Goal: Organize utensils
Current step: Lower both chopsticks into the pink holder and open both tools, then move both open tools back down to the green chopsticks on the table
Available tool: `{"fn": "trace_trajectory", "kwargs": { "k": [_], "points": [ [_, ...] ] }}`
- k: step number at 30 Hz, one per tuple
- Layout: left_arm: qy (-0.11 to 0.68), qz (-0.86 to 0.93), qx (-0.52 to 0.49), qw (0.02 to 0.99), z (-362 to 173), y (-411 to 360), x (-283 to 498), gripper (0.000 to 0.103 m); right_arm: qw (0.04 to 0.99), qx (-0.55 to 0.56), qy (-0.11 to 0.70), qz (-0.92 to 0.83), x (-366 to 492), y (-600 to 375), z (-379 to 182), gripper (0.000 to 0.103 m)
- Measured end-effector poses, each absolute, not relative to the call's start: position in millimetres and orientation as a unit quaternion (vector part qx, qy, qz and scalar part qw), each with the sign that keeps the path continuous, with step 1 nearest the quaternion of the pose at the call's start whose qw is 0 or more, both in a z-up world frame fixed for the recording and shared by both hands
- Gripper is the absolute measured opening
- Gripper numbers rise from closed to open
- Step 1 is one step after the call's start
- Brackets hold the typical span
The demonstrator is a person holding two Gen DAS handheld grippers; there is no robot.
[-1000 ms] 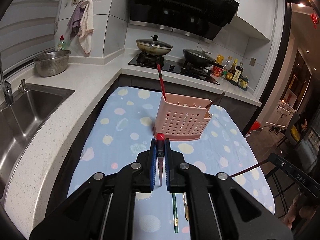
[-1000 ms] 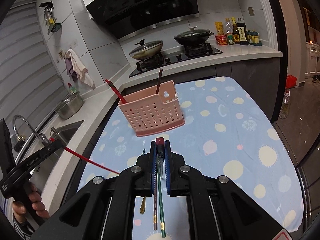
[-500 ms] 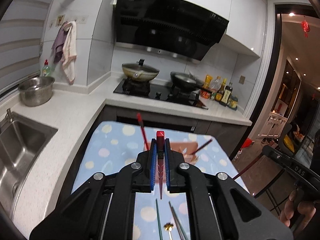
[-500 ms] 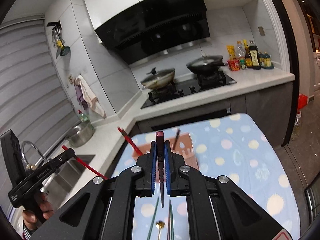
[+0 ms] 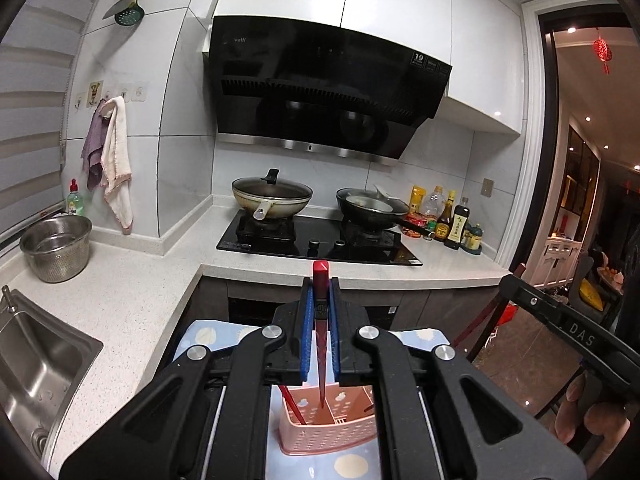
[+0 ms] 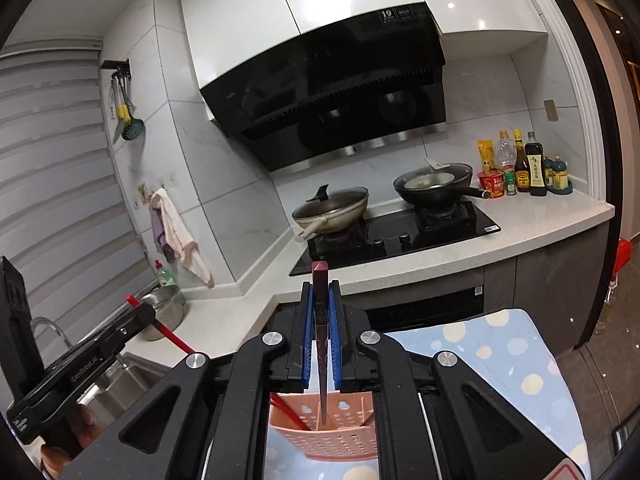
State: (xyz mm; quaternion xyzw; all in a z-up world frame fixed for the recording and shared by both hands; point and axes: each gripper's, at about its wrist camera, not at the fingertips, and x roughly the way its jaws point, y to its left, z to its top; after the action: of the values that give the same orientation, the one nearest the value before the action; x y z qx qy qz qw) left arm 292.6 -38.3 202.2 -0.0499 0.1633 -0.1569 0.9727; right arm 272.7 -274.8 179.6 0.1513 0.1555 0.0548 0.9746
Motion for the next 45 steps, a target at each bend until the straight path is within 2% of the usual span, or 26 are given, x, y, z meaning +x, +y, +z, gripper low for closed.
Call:
{"fn": "trace_trajectory", "kwargs": {
  "k": [14,16,19,21,36,45],
  "points": [
    [0.220,-0.152,-0.048,0.962,149.3,-51.0,337.0,0.007,0.960,0.144,0.236,0.044,325.0,-272.6,117.6,0.008],
    [0.227,-0.151,-0.051,0.961,144.8,-49.8,337.9,0.008,0.961,0.144,0.233,0.038,323.0,-271.8,114.9,0.013],
    [0.234,-0.140,-0.059,0.960,140.4,-46.6,338.3,0.016,0.962,0.144,0.229,0.036,318.6,-272.0,115.0,0.017],
    [0.237,-0.134,-0.066,0.960,138.9,-42.9,336.8,0.030,0.963,0.142,0.225,0.036,314.0,-272.9,117.1,0.017],
    [0.242,-0.132,-0.061,0.959,138.0,-31.0,296.8,0.036,0.968,0.106,0.223,0.044,256.7,-257.0,122.7,0.019],
    [0.290,-0.126,-0.052,0.947,92.1,-18.3,251.5,0.039,0.955,0.110,0.271,0.047,199.0,-248.5,80.3,0.019]
  ]
}}
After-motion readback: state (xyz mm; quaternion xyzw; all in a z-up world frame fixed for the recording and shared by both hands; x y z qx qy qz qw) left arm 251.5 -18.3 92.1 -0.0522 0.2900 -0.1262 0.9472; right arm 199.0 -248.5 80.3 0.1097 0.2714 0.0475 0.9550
